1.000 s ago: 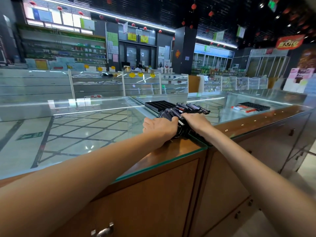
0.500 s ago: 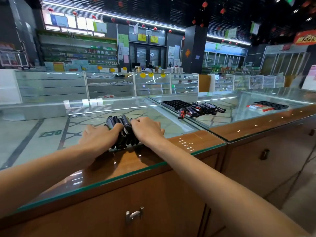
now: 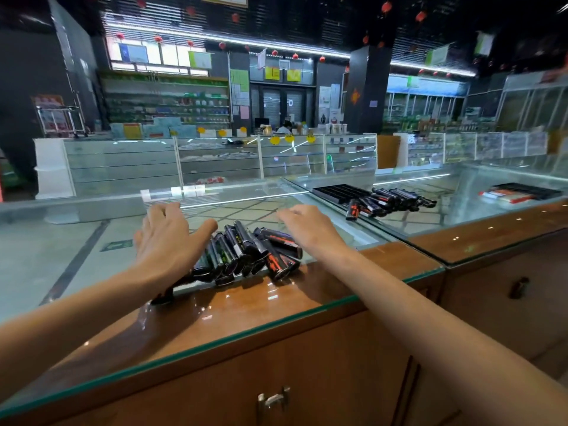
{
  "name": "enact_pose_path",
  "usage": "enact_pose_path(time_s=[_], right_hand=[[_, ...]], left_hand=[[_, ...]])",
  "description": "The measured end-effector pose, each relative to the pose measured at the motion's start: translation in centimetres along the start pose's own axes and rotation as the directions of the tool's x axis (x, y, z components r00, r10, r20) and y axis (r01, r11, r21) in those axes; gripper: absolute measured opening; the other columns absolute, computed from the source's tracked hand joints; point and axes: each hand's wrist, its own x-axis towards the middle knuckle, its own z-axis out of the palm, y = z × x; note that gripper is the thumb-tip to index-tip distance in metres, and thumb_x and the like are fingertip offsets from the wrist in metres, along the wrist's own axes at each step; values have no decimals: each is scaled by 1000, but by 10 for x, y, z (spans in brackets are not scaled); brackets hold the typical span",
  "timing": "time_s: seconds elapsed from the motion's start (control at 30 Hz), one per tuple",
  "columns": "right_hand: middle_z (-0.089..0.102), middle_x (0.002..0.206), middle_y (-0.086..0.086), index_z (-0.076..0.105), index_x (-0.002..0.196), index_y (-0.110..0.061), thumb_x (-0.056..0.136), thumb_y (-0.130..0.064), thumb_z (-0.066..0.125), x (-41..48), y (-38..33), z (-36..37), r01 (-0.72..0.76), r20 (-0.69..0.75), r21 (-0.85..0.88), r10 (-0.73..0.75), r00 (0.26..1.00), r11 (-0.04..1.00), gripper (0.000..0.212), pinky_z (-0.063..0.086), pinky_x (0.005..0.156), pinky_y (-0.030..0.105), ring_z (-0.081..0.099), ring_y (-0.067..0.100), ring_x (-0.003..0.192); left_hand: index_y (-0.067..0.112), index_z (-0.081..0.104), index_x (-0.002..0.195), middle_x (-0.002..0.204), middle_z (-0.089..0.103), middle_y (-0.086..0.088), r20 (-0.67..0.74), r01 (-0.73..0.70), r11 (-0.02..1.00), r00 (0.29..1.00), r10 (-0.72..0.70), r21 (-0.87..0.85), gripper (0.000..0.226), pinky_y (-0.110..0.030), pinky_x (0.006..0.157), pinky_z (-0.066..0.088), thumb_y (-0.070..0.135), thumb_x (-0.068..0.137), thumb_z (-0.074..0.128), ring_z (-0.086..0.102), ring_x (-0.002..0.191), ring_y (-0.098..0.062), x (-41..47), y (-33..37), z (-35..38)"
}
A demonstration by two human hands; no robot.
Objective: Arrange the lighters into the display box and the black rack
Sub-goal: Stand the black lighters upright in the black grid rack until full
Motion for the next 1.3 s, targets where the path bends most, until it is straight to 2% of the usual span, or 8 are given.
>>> enact_pose_path(time_s=[0.13,0.27,0.37,0.47,0.53,0.73,1.07,1.3], right_hand=[[43,61,7,44,62,-11,91,-28,49,28,46,-59,-66,-194,-3,64,979,998,34,26,54,33,40,23,65],[59,93,4,61,94,-19,87,-45,52,70,114,-135,-208,-415,-60,165,895,976,29,41,73,33,52,24,90],[41,142,11,46,132,-27,84,-61,51,111,165,-173,-408,-335,-141,344,877,902,60,32,106,42,35,34,130],[17,156,13,24,146,-30,80,-70,49,140,199,-182,-445,-189,-155,416,889,882,81,23,113,49,19,36,141],[16,157,9,23,148,-27,83,-67,49,153,210,-176,-411,-107,-122,400,910,903,81,21,113,46,18,32,143],[34,151,0,45,138,-29,86,-67,41,162,215,-162,-276,68,-294,307,949,915,64,25,113,49,31,26,137],[63,105,8,59,83,-20,93,-57,35,148,163,-112,-149,54,-499,203,978,854,45,36,85,39,53,27,99],[41,144,13,53,120,-26,87,-68,30,151,121,-58,-204,50,-606,293,955,769,59,17,109,54,30,40,133]], left_hand=[[5,41,133,133,47,-14,39,-207,939,973,226,-276,51,-43,100,39,36,93,48,47,118,-27,17,56,19],[0,52,118,103,60,-15,370,-153,925,884,285,-348,40,-31,72,43,33,98,41,58,86,-28,43,137,72],[3,50,102,90,51,-14,558,-59,944,794,242,-325,31,-27,60,39,30,100,35,53,70,-25,59,177,118],[4,53,96,88,52,-22,523,-34,954,830,192,-297,28,-28,55,43,28,98,41,54,67,-26,74,201,155],[-1,56,96,94,59,-24,498,-29,958,849,174,-285,27,-32,61,50,25,96,48,61,76,-29,83,209,172],[2,44,64,57,51,-10,486,15,951,862,145,-309,34,-15,26,33,10,96,51,49,37,-15,100,214,187],[4,42,75,42,46,-5,730,3,992,677,92,-129,31,-17,34,29,12,103,31,39,30,-11,105,205,159],[6,46,70,44,51,-4,784,-77,996,621,8,50,36,-18,37,29,13,102,32,45,35,-12,124,151,113]])
